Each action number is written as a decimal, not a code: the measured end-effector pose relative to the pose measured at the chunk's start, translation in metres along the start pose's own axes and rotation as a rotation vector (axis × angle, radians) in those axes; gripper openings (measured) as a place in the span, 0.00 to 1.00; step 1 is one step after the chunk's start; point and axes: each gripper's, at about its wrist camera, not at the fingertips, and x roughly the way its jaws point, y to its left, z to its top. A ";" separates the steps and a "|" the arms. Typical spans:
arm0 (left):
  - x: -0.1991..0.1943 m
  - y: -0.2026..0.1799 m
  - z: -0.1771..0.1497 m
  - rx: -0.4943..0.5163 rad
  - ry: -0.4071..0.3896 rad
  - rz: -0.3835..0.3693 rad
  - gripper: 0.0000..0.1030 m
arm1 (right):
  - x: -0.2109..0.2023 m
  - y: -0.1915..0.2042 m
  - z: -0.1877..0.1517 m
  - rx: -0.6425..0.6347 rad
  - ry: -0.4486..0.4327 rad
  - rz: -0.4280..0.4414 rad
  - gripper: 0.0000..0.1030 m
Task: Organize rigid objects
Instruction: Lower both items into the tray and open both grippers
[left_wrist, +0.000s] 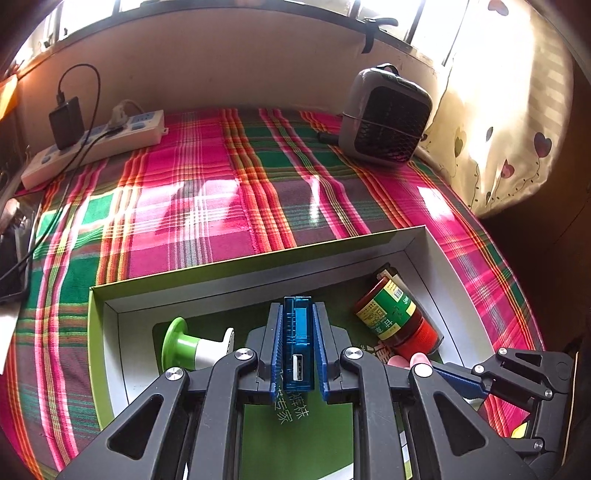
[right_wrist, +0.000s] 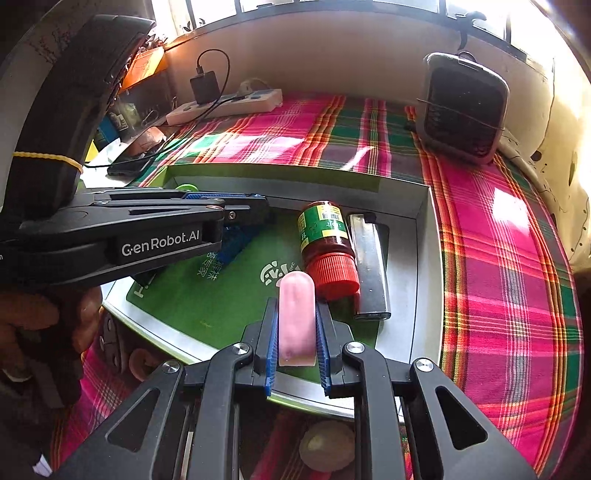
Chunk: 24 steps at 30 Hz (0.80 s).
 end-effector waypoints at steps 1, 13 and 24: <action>0.000 0.001 0.000 -0.001 0.000 -0.002 0.15 | 0.000 0.000 0.000 -0.001 -0.001 0.000 0.18; 0.002 0.002 -0.002 -0.021 0.013 -0.007 0.17 | 0.001 0.000 0.001 -0.001 0.002 -0.016 0.19; -0.004 0.000 -0.005 -0.014 0.007 0.004 0.28 | -0.002 -0.003 -0.001 0.026 0.001 -0.022 0.24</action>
